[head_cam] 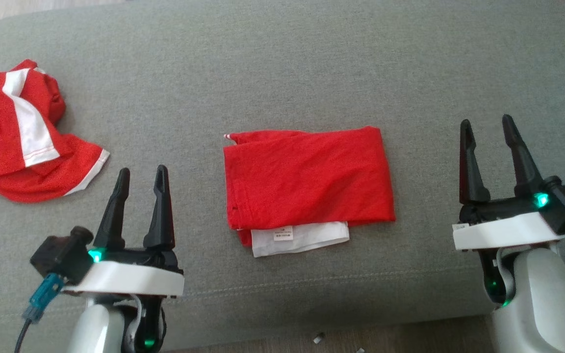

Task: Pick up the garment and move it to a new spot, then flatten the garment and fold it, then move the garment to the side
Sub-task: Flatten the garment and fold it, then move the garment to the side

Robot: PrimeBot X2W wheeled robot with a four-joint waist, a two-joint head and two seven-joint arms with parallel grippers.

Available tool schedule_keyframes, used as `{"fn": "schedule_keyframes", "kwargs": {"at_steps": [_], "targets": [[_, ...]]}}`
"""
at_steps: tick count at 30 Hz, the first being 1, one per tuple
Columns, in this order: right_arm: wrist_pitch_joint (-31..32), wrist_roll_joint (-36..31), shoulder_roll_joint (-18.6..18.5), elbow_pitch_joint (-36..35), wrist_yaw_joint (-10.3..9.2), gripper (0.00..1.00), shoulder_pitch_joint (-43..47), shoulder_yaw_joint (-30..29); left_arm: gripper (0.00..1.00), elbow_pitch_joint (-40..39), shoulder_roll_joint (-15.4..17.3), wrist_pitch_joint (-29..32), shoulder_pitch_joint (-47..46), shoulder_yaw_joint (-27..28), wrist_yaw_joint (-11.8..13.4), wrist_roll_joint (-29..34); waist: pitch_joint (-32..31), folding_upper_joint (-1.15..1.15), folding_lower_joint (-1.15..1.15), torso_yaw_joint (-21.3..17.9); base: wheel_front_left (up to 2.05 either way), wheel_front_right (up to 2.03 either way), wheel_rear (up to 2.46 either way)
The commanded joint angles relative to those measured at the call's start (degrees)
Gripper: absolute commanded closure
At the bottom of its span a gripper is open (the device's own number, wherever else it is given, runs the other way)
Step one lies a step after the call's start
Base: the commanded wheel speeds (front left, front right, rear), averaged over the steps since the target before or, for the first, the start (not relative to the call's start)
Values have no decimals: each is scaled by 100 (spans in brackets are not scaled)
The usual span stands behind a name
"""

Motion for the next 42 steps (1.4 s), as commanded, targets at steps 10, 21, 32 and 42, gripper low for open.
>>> {"fn": "schedule_keyframes", "kwargs": {"at_steps": [10, 21, 32, 42], "targets": [[-32, -109, 43, 16, 36, 0, -94, 164, 0, -219, 32, -34, -102, 185, 58, 22, 21, 0, 0, 62, 0, 0, 0], [81, -42, 64, 82, 36, 0, -164, 270, 0, -220, 32, -34, -170, 170, 38, -3, 187, 0, 0, 146, 0, 0, 0], [761, 795, 129, 1125, 36, 0, -661, 751, 0, -174, 32, -34, -427, 46, 1, -9, 715, 0, 0, 455, 0, 0, 0], [869, 767, 168, 2074, 36, 0, -1086, 520, 0, -132, 32, -34, -532, 70, -43, 29, 912, 0, 0, 651, 0, 0, 0]]}}
